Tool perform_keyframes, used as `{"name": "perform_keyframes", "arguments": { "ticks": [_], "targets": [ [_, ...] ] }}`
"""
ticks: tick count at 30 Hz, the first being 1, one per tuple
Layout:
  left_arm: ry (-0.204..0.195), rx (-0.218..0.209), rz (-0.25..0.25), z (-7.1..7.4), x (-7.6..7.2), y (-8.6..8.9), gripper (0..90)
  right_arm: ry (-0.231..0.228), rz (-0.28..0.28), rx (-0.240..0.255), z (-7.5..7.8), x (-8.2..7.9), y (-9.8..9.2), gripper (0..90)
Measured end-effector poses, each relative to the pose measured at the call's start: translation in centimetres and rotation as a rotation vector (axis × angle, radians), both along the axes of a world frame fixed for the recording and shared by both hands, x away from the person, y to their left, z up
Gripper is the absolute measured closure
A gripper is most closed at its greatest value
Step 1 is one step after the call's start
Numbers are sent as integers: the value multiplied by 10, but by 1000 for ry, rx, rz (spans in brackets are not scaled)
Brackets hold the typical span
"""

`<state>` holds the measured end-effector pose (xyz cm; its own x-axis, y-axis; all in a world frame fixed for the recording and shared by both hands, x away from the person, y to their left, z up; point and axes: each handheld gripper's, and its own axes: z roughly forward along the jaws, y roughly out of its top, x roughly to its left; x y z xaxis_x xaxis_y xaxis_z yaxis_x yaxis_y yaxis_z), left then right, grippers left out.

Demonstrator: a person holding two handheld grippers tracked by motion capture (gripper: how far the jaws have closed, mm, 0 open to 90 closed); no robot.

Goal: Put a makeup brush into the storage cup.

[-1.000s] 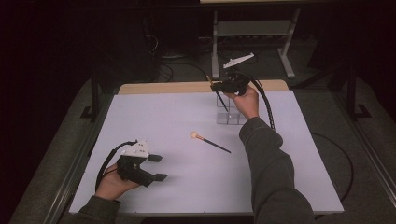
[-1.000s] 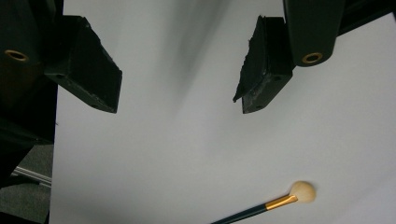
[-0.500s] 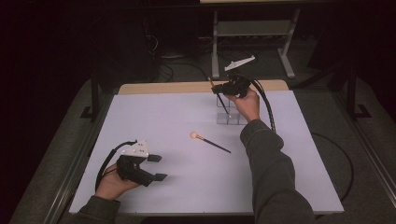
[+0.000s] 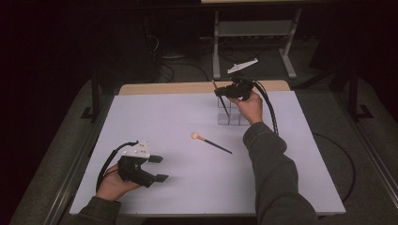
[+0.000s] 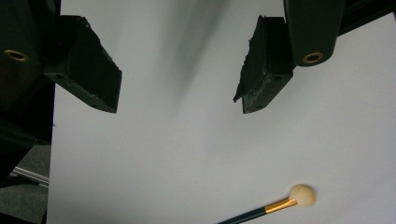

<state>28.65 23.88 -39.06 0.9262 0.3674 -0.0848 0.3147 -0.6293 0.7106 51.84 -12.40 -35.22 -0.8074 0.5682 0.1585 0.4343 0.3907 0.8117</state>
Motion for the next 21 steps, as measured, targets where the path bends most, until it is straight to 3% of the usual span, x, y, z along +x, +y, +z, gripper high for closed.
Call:
{"name": "perform_keyframes", "arguments": {
  "ticks": [21],
  "targets": [
    [11, 0, 8, -1, 0, -1, 287, 2, -11, -8, -5, -5, -8, 815]
  ]
}}
